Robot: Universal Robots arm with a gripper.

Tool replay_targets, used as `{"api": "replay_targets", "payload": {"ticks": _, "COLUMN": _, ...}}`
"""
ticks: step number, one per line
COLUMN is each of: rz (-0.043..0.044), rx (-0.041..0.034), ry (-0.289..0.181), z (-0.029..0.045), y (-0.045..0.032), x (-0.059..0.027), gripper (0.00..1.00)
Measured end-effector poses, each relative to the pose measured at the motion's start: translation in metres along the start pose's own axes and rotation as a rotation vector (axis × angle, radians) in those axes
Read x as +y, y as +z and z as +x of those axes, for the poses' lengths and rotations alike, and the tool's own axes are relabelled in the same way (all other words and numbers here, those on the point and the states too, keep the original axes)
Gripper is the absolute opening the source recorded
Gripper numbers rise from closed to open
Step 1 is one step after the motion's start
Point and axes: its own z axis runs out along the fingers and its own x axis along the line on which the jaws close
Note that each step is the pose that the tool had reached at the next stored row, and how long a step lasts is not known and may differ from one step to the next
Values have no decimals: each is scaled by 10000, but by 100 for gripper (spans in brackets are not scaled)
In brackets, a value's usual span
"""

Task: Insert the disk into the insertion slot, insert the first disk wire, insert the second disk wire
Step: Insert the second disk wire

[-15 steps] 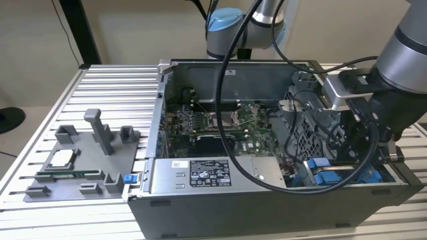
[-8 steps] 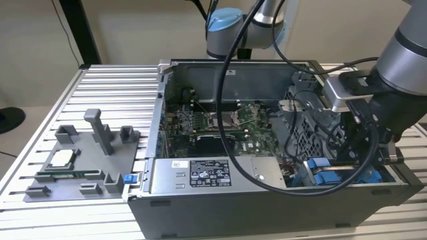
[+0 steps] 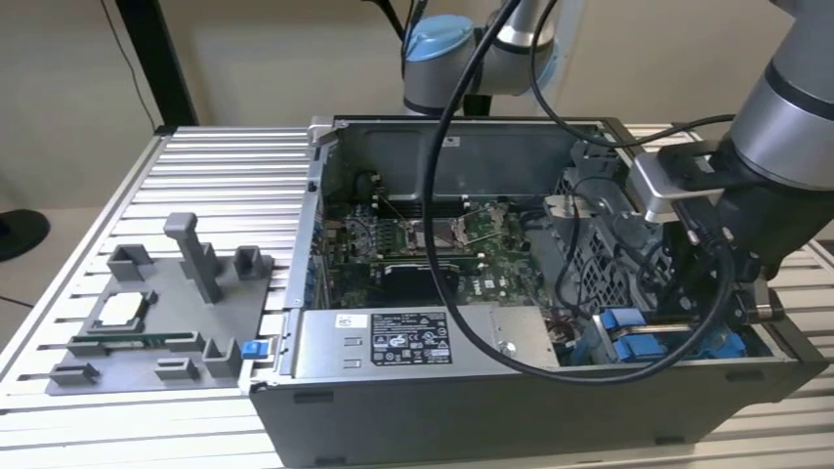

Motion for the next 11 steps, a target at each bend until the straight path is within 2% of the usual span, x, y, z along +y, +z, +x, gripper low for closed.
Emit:
{"api": "replay_targets", "payload": {"ticks": 1, "rz": 1, "rx": 43, "ry": -5, "z": 13, "y": -27, "x": -3, "gripper": 0}}
{"api": "replay_targets", "payload": {"ticks": 2, "rz": -4, "rx": 147, "ry": -16, "z": 21, "y": -96, "x": -10, "gripper": 100}}
{"api": "replay_targets", "payload": {"ticks": 3, "rz": -3, "rx": 191, "ry": -21, "z": 19, "y": -121, "x": -13, "gripper": 100}}
{"api": "replay_targets", "payload": {"ticks": 11, "rz": -4, "rx": 197, "ry": -20, "z": 19, "y": -124, "x": -13, "gripper": 100}}
